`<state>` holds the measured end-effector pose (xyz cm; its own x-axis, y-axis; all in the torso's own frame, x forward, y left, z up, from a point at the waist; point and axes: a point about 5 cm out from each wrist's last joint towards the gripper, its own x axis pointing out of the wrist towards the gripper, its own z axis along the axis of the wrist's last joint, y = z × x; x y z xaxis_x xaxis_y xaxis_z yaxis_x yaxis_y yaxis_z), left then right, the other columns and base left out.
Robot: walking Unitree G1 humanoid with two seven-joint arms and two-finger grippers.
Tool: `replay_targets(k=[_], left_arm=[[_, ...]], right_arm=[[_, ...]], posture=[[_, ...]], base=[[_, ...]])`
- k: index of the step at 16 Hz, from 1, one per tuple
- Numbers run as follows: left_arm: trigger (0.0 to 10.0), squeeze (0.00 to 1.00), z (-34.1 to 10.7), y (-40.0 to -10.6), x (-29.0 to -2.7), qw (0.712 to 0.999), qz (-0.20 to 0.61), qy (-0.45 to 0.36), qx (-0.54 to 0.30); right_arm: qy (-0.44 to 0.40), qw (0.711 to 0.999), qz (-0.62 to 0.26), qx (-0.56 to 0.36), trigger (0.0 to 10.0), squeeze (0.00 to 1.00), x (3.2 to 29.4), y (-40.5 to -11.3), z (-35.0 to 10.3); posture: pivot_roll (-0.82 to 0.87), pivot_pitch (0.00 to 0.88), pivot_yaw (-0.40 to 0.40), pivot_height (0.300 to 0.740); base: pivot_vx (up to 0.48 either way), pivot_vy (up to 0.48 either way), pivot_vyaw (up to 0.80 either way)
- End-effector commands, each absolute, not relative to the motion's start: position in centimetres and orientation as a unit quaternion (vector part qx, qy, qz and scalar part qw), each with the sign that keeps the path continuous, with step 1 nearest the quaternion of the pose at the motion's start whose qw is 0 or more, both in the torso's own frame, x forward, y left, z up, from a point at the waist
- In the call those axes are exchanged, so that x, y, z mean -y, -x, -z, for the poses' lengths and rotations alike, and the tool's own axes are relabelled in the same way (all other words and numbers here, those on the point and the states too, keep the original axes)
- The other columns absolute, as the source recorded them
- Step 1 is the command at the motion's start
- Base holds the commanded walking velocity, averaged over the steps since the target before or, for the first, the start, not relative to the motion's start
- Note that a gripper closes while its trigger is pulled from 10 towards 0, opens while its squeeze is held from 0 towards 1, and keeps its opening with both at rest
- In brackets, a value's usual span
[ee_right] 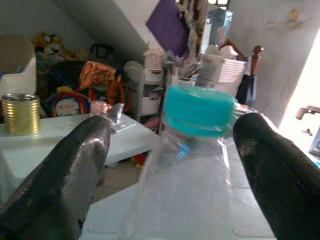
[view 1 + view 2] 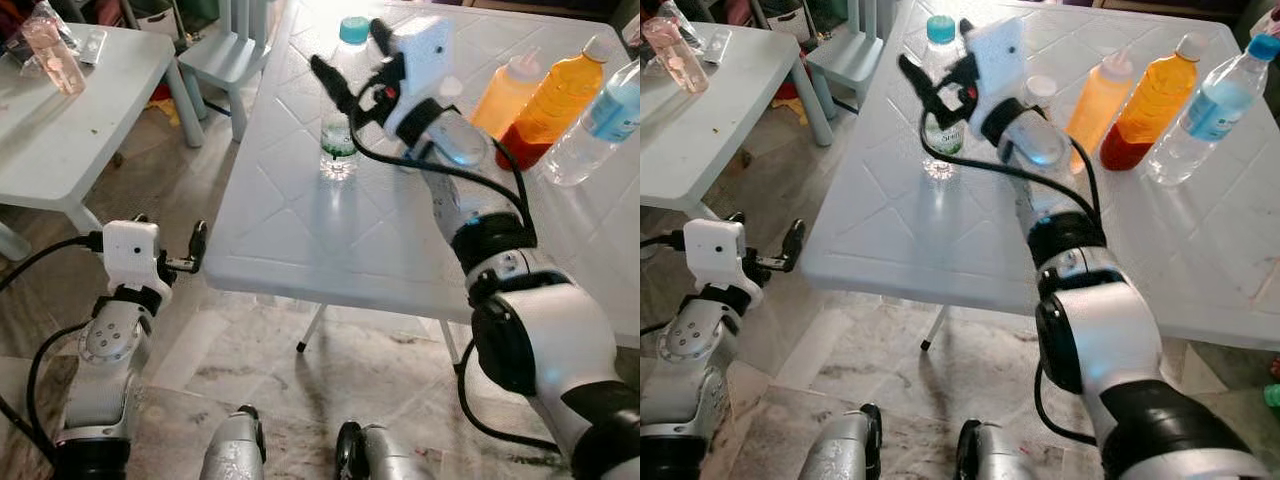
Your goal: Restocking fridge
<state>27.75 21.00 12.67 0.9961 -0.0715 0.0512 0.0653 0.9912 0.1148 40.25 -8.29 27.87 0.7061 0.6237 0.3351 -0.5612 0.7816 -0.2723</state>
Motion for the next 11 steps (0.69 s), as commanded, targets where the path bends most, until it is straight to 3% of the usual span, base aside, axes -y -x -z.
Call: replay_targets(k=[1,2,11], left_arm=[[10.0,0.00,-12.72,-27.43,-21.18,0.997,0.035,-0.066,0.024],[10.0,0.00,-12.68,-27.45,-21.13,0.997,0.036,-0.067,0.024],[10.0,0.00,-12.39,-27.60,-20.72,0.997,0.039,-0.065,0.021]], right_arm=[[0.078,0.917,-0.326,0.217,0.6,0.00,8.16,-40.32,-28.66],[0.079,0.916,-0.329,0.215,0.0,0.00,8.05,-40.37,-28.73],[0.117,0.922,-0.312,0.200,0.0,0.00,8.56,-40.73,-28.49]], posture=[[0.21,0.222,-0.016,0.740],[0.21,0.220,-0.016,0.740],[0.20,0.210,-0.029,0.740]], base=[[0.000,0.000,0.00],[0.000,0.000,0.00],[0.000,0.000,0.00]])
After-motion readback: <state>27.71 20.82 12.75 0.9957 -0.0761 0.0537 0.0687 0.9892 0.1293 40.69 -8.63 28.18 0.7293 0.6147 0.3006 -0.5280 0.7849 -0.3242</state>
